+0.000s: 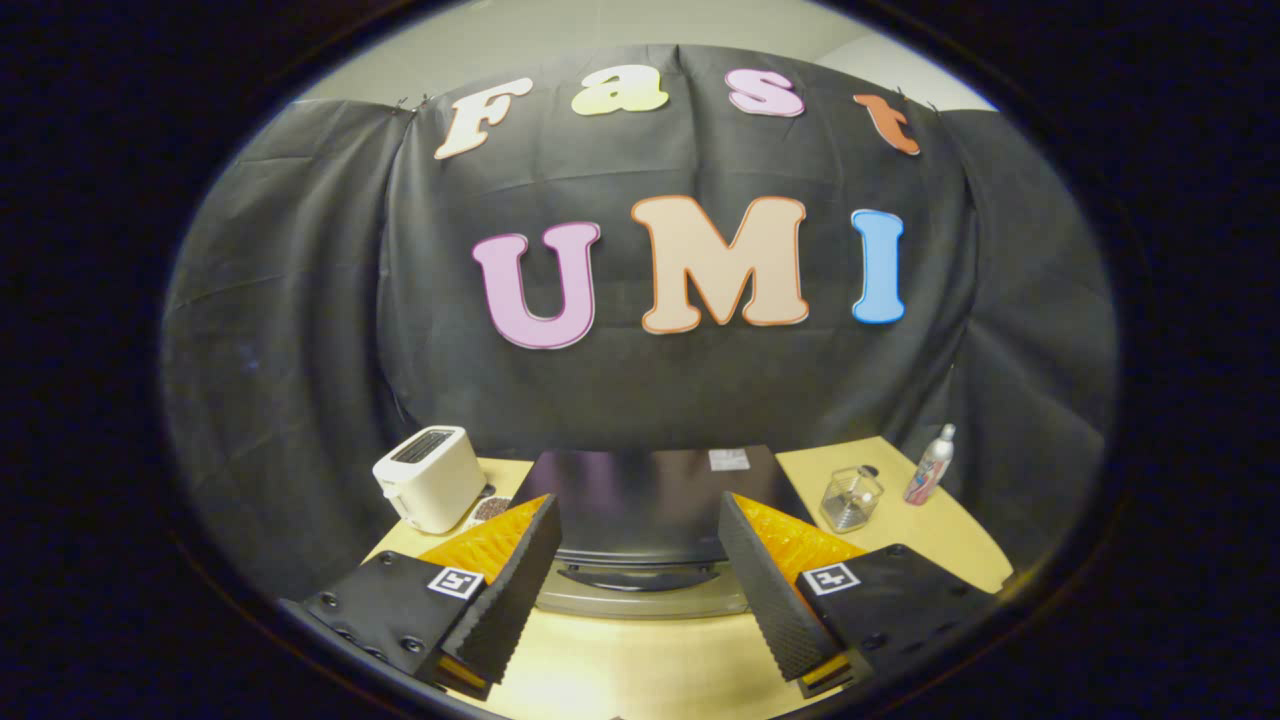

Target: Open the toaster oven, put the food inside, and close the toaster oven door.

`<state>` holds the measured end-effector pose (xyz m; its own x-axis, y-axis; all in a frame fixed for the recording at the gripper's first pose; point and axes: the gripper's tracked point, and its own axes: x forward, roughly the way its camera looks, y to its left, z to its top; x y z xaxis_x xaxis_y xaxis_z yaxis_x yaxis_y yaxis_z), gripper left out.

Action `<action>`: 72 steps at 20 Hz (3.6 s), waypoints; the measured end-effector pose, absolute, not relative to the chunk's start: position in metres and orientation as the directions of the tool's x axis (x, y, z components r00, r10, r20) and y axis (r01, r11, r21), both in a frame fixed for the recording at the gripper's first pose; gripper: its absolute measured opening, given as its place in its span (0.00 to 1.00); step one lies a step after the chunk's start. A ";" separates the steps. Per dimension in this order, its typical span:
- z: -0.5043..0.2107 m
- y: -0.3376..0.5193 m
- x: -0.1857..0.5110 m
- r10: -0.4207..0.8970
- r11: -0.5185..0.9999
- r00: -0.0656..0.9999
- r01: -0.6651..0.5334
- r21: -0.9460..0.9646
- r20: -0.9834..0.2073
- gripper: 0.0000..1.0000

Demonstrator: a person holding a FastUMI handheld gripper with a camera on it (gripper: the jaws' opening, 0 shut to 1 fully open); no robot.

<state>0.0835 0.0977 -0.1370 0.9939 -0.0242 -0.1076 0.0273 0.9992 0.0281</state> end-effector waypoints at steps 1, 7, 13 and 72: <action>-0.151 0.099 0.089 -0.027 0.999 0.993 0.031 0.029 -0.112 0.99; -0.216 0.103 0.121 -0.053 0.996 0.990 0.061 0.063 -0.129 0.99; -0.236 0.101 0.144 -0.079 0.996 0.993 0.082 0.033 -0.087 0.99; -0.455 0.072 -0.024 -0.417 0.875 0.640 0.475 -0.095 -0.646 0.87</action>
